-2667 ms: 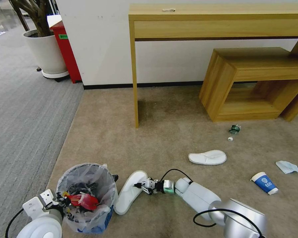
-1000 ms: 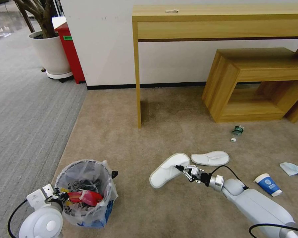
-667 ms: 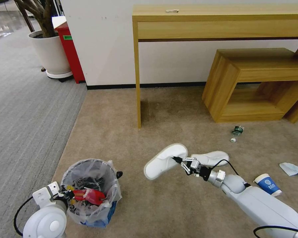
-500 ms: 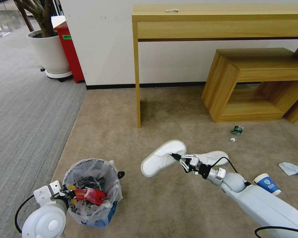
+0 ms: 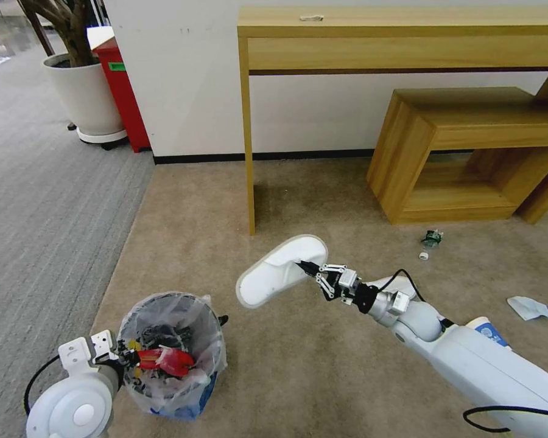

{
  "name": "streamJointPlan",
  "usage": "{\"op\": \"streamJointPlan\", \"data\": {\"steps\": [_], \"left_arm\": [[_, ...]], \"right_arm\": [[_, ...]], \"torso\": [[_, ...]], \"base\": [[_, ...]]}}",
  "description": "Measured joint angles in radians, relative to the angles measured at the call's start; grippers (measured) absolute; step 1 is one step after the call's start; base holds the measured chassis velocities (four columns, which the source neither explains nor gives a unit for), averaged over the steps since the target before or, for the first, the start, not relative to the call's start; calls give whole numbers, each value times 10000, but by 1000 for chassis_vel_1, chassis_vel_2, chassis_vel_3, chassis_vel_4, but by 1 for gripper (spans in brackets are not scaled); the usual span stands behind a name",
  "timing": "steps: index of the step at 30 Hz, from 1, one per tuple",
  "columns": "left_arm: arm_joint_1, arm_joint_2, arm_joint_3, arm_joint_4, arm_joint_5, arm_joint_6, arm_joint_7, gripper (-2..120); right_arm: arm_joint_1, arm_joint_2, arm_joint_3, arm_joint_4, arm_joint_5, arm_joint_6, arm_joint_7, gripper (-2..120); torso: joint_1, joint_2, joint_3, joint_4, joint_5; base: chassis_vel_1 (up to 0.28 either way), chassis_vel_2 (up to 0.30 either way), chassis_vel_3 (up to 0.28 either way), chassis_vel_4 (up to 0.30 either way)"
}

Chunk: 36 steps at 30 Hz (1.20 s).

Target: Pick up the trash bin and place the garbage on the floor into it.

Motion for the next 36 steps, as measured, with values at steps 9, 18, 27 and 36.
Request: {"op": "streamJointPlan", "data": {"steps": [9, 18, 27, 36], "left_arm": [[-48, 7, -60, -38, -143, -52, -87, 0], [-164, -54, -8, 157, -137, -105, -108, 0], [-259, -123, -7, 252, -159, -134, -105, 0], [-411, -198, -7, 427, -185, -151, -103, 0]], "right_arm": [[173, -43, -479, 994, 529, -307, 500, 0], [393, 37, -1237, 2059, 1072, -602, 1037, 0], [779, 184, -1943, 2399, 1452, -692, 1235, 0], [1092, 349, -2552, 2895, 1851, -894, 1500, 0]], "torso": [[-2, 0, -1, 1, 9], [-4, 1, -3, 3, 9], [-4, 2, -3, 3, 10], [-4, 2, -3, 4, 10]], "base": [[0, 0, 0, 0], [0, 0, 0, 0], [0, 0, 0, 0], [0, 0, 0, 0]]}}
